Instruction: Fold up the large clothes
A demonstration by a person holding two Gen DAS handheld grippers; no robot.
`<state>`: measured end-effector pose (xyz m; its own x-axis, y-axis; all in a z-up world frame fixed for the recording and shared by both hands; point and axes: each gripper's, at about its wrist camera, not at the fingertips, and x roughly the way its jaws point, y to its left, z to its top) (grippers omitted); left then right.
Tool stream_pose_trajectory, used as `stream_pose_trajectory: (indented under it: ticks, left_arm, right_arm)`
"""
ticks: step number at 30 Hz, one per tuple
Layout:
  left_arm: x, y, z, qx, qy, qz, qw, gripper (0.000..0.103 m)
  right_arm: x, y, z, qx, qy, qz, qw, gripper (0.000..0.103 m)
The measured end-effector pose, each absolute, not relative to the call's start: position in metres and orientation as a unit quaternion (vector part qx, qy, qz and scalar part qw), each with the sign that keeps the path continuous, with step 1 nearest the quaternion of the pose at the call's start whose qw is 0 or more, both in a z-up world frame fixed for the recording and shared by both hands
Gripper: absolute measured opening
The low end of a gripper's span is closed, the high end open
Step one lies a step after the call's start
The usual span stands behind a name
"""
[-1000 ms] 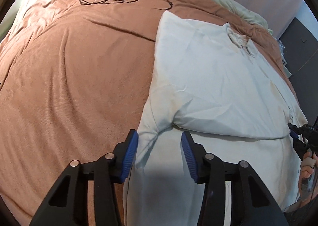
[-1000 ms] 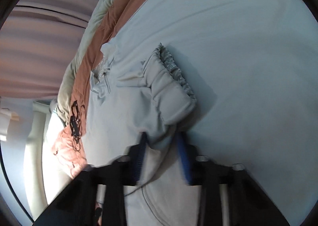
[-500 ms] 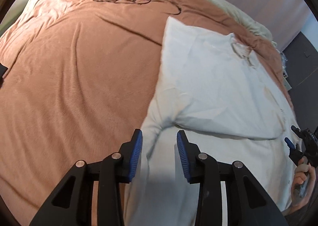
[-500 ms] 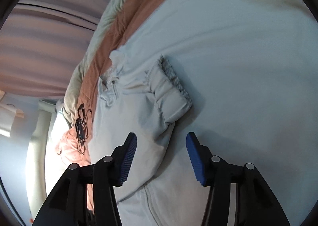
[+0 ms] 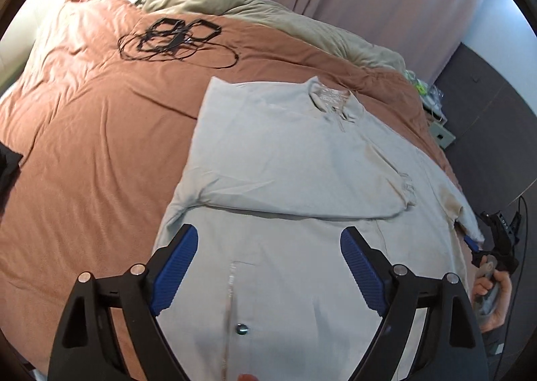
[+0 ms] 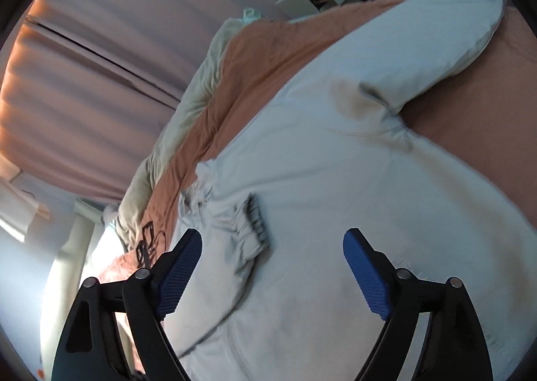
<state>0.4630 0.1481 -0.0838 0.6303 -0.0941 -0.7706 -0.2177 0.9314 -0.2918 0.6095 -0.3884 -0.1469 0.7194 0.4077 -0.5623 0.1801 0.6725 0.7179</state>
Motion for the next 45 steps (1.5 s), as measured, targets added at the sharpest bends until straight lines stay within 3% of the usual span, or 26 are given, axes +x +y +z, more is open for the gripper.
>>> stream_pose_trajectory:
  ticks: [5, 18, 25, 31, 33, 37, 45]
  left_arm:
    - [0.474, 0.122, -0.082, -0.201, 0.429, 0.048, 0.879, 0.088]
    - [0.521, 0.025, -0.095, -0.136, 0.448, 0.045, 0.883, 0.088]
    - [0.554, -0.01, -0.114, -0.12, 0.464, 0.035, 0.877, 0.085]
    - [0.586, -0.035, -0.135, -0.128, 0.474, 0.007, 0.871, 0.083]
    - [0.593, -0.04, -0.137, -0.124, 0.471, -0.003, 0.873, 0.082]
    - [0.6, -0.051, -0.141, -0.105, 0.47, -0.017, 0.876, 0.082]
    - [0.591, -0.044, -0.143, -0.113, 0.457, -0.027, 0.882, 0.082]
  right_arm:
    - [0.612, -0.444, -0.148, 0.444, 0.352, 0.072, 0.821, 0.087]
    - [0.631, -0.561, -0.199, 0.53, 0.326, 0.02, 0.783, 0.087]
    - [0.652, -0.603, -0.23, 0.555, 0.32, -0.01, 0.768, 0.077]
    - [0.663, -0.626, -0.245, 0.572, 0.298, -0.002, 0.764, 0.063]
    - [0.666, -0.634, -0.247, 0.575, 0.291, -0.015, 0.765, 0.054]
    - [0.668, -0.648, -0.26, 0.583, 0.28, -0.037, 0.762, 0.008]
    - [0.667, -0.63, -0.189, 0.536, 0.192, 0.04, 0.821, 0.004]
